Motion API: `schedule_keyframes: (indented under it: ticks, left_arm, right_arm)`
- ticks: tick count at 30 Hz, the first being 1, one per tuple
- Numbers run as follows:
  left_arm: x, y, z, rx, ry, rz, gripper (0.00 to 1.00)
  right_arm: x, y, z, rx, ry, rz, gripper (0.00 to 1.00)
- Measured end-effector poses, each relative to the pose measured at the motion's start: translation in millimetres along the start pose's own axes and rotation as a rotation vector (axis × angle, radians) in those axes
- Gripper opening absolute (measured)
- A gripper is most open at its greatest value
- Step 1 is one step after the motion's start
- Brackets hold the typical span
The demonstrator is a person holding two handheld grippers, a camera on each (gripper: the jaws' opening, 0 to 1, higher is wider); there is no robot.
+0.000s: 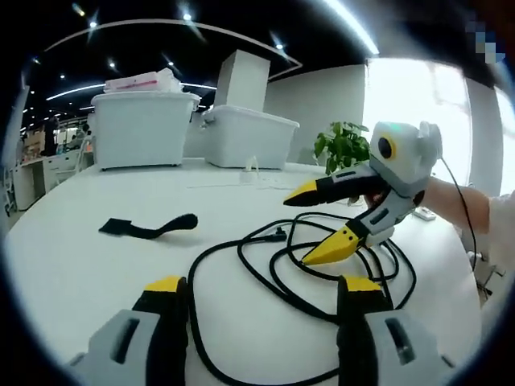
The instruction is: Coil the Type-C to USB data cable on the desktop and secure it with Velcro straps.
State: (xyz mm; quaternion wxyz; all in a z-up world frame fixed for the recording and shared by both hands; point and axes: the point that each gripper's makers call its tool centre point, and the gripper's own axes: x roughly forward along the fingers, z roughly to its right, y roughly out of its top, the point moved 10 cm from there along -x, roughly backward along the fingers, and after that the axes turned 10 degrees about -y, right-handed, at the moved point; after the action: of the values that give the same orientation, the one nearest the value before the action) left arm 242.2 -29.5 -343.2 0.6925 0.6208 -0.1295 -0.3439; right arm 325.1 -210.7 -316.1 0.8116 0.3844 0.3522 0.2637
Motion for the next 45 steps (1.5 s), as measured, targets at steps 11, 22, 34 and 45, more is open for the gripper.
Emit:
schedule_keyframes:
  ticks: [11,22,34,45]
  left_arm:
    - [7,-0.8,7.4,0.018,-0.029,-0.004,0.78]
    - [20,-2.7,21.8,0.075,-0.079,-0.023,0.79]
    - [19,-2.6,18.8,0.069,-0.075,-0.013,0.74]
    - [19,-1.4,16.0,0.048,-0.092,0.007,0.75]
  right_arm:
    - [10,5.3,-7,-0.004,0.015,0.011,0.5]
    - [32,17.0,-21,0.033,0.061,0.031,0.5]
    - [29,10.0,11,-0.094,0.228,-0.08,0.45]
    - [55,24.0,22,-0.09,0.454,-0.226,0.31]
